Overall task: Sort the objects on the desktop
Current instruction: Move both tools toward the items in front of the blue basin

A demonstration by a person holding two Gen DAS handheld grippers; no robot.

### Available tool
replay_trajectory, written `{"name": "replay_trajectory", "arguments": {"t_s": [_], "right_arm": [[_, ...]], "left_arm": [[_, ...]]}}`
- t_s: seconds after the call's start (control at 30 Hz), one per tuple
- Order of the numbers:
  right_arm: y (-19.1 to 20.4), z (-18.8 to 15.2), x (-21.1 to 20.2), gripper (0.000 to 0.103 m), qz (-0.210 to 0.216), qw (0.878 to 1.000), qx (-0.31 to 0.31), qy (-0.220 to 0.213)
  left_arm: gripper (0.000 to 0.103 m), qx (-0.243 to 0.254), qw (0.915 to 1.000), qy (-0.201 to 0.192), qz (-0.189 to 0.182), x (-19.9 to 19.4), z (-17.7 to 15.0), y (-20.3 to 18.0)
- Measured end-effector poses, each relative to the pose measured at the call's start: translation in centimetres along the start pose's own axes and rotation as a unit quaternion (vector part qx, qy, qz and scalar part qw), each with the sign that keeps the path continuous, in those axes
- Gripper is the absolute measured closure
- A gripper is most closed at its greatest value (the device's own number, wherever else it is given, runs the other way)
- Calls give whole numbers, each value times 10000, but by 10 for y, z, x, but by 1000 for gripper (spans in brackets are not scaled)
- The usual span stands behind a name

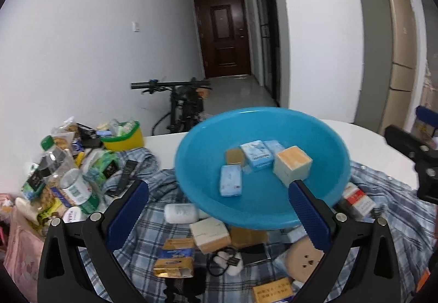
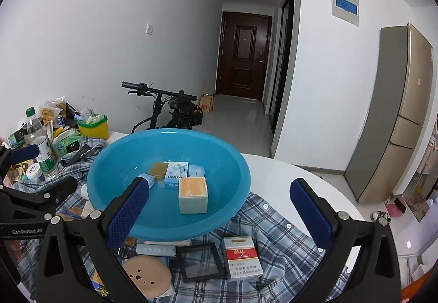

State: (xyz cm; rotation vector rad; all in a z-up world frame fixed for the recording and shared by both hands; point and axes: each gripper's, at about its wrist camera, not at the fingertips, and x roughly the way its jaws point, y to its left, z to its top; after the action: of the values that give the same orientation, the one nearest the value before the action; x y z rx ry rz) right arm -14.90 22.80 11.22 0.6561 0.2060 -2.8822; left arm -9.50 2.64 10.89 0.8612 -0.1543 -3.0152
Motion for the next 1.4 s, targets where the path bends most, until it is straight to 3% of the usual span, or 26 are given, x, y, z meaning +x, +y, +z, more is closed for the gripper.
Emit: {"name": "replay_trajectory", "arguments": {"t_s": [0.17,0.33,0.4,0.53,0.63,0.7,0.77,0.83,1.07,1.27,1.4], "right_arm": [[0,0,1,0,146,9999,-22,-38],[0,-1,6,0,274,9996,-31,67],[-2,-2,8,0,413,9990,68,137],[1,-3,7,0,306,9995,-8,121],[4,-3,7,0,319,9994,18,155],[4,-3,7,0,326,9992,64,199],[7,-2,8,0,353,9991,3,247],[9,-2,7,0,331,9992,-74,228],[9,-1,8,0,279,9986,102,426],[6,-5,14,1,271,9977,161,598],[4,-8,18,1,491,9955,298,753]], "left_arm": [[0,1,9993,-109,-356,-3,2,-4],[0,-129,9969,38,-778,1,5,-2],[0,-288,9973,3,-680,-1,5,2],[0,-377,9985,-277,-277,-8,6,6],[0,-747,9956,-305,-475,-10,7,17],[0,-621,9967,-323,-416,-9,8,18],[1,-480,9976,-294,-412,-8,8,15],[1,-556,9966,-202,-568,-5,7,17],[1,-836,9948,-27,-577,-3,6,25],[1,-779,9963,89,-355,0,5,28],[1,-790,9965,201,-184,6,0,29]]}}
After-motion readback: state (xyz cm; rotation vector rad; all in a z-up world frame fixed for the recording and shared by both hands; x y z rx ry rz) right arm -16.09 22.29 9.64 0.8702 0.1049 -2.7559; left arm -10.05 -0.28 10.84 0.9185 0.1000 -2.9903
